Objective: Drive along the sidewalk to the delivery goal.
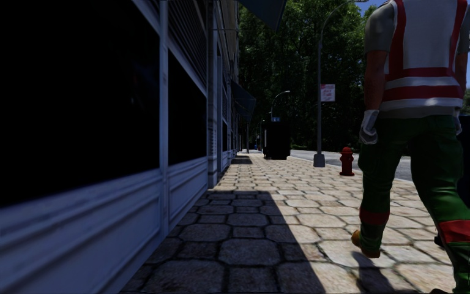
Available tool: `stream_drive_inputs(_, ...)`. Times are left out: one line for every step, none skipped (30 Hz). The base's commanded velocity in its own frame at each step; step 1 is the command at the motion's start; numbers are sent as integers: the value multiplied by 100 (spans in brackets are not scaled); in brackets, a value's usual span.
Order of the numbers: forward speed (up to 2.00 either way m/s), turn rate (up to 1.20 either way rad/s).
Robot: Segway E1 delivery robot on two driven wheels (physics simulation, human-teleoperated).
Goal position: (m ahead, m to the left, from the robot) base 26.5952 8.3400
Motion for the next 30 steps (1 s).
stream_drive_inputs(96,0)
stream_drive_inputs(96,0)
stream_drive_inputs(96,0)
stream_drive_inputs(96,0)
stream_drive_inputs(96,0)
stream_drive_inputs(96,0)
stream_drive_inputs(96,0)
stream_drive_inputs(96,0)
stream_drive_inputs(96,0)
stream_drive_inputs(96,0)
stream_drive_inputs(96,0)
stream_drive_inputs(96,0)
stream_drive_inputs(96,0)
stream_drive_inputs(96,0)
stream_drive_inputs(96,0)
stream_drive_inputs(96,0)
stream_drive_inputs(96,0)
stream_drive_inputs(96,0)
stream_drive_inputs(96,0)
stream_drive_inputs(96,0)
stream_drive_inputs(96,0)
stream_drive_inputs(96,0)
stream_drive_inputs(96,0)
stream_drive_inputs(96,0)
stream_drive_inputs(96,0)
stream_drive_inputs(96,0)
stream_drive_inputs(96,0)
stream_drive_inputs(96,0)
stream_drive_inputs(111,0)
stream_drive_inputs(111,0)
